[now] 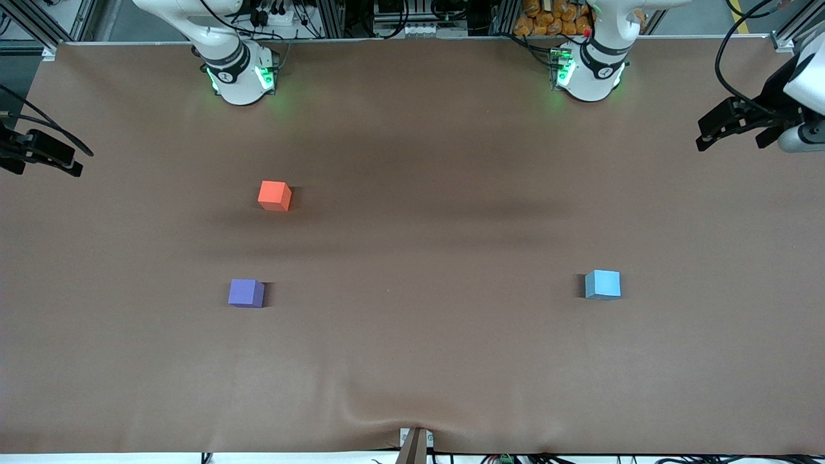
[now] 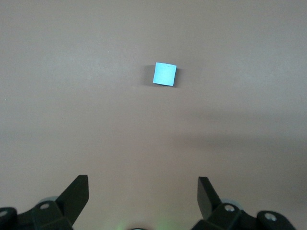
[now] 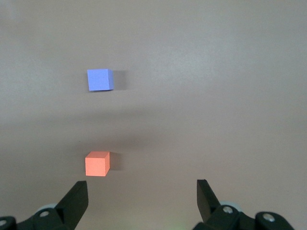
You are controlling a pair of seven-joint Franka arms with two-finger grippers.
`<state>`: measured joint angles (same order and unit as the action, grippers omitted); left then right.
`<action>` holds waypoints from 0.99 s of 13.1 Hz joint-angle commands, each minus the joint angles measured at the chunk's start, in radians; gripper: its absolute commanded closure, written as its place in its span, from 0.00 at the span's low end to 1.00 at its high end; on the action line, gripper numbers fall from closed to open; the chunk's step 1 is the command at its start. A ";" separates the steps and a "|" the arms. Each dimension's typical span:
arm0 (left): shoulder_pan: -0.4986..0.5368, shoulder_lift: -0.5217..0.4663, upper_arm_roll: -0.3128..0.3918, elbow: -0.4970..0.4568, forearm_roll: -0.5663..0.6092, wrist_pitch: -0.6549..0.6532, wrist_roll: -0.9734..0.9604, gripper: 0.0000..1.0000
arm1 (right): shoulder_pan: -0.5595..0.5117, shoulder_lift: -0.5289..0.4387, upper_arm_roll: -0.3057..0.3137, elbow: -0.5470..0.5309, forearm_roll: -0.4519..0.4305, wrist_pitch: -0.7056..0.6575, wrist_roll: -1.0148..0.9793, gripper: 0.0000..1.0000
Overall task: Place blue block between orange and purple blocks
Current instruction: 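Reach the left gripper down over the light-blue cube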
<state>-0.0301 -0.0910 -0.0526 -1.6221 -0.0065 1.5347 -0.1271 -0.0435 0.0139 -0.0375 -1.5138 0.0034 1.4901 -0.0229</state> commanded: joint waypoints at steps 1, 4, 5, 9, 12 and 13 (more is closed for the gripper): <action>-0.001 0.016 -0.009 -0.007 0.014 0.018 -0.014 0.00 | 0.007 0.006 -0.002 0.017 -0.005 -0.004 0.003 0.00; 0.001 0.020 -0.016 -0.061 0.013 0.087 -0.029 0.00 | 0.008 0.006 -0.002 0.017 -0.005 -0.004 0.003 0.00; 0.001 0.025 -0.018 -0.079 0.014 0.106 -0.029 0.00 | 0.008 0.008 -0.002 0.017 -0.005 -0.004 0.003 0.00; -0.002 0.131 -0.018 -0.125 0.014 0.214 -0.028 0.00 | 0.008 0.008 -0.002 0.017 -0.005 -0.004 0.003 0.00; -0.004 0.217 -0.029 -0.191 0.014 0.390 -0.028 0.00 | 0.008 0.008 -0.002 0.017 -0.005 -0.002 0.003 0.00; -0.004 0.235 -0.032 -0.232 0.014 0.469 -0.028 0.00 | 0.008 0.008 -0.002 0.017 -0.005 -0.002 0.003 0.00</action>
<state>-0.0309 0.1192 -0.0744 -1.7989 -0.0065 1.8992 -0.1404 -0.0433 0.0142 -0.0370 -1.5133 0.0034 1.4917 -0.0229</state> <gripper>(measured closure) 0.000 0.000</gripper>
